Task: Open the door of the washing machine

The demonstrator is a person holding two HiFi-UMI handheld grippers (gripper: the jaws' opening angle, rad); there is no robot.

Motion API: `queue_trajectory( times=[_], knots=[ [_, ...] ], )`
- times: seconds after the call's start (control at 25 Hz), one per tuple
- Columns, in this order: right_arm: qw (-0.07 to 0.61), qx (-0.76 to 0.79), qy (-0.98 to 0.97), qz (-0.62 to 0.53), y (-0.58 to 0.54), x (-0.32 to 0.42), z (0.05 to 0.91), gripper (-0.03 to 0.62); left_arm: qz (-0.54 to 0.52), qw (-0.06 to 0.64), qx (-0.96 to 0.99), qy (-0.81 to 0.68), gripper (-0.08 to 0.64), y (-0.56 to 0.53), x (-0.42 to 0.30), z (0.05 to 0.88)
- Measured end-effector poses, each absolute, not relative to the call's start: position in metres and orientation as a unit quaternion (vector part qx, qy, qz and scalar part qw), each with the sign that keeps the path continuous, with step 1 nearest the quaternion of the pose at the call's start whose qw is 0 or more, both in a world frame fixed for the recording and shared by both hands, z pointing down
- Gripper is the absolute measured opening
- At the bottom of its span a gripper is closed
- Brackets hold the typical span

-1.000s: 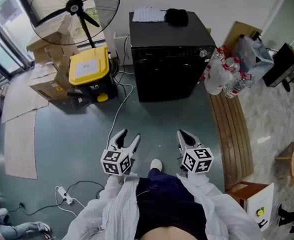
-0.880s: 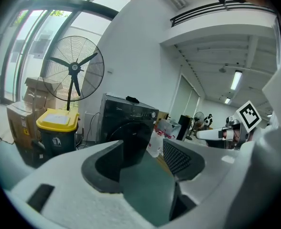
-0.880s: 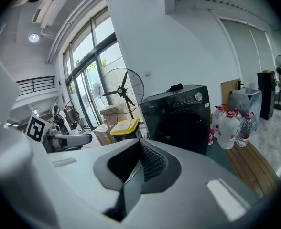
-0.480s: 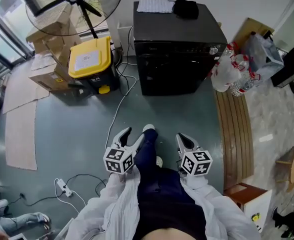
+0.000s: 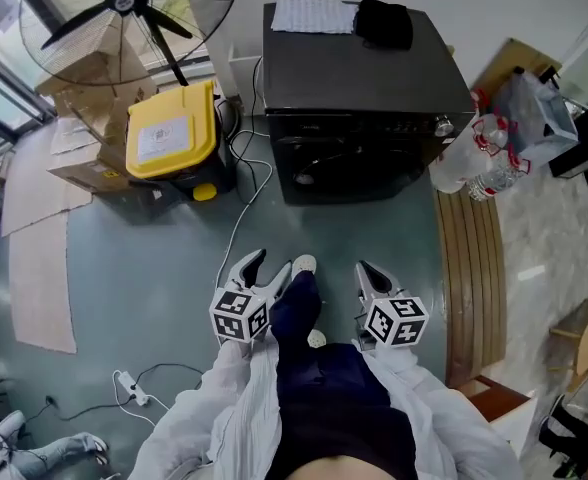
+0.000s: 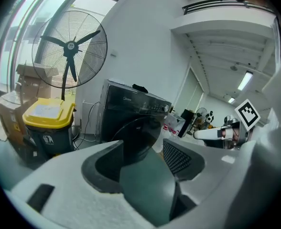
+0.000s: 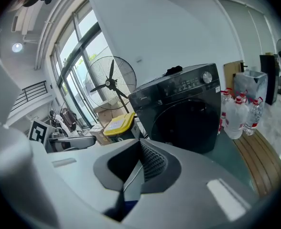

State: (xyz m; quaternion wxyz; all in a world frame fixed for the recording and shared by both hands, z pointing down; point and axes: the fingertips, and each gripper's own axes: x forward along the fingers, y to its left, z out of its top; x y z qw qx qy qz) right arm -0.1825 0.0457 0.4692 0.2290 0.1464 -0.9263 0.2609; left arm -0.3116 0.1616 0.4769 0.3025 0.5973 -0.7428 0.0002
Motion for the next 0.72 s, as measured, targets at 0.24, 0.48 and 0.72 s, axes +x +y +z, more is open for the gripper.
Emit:
queue_trajectory(
  times=[0.24,0.48,0.72],
  knots=[
    [0.232,0.142,-0.925,0.267,-0.010,-0.264,0.468,0.013,0.005,0.311,0.609,-0.730,0.249,0.091,-0.387,0.492],
    [0.241,0.151,-0.918,0.275,-0.051,-0.312,0.479,0.013,0.029,0.311,0.632,-0.709,0.249,0.026,-0.440,0.511],
    [0.257,0.167,-0.909,0.282,-0.080,-0.326,0.492,0.012,0.077,0.335,0.661,-0.667,0.245,-0.024,-0.449,0.554]
  ],
)
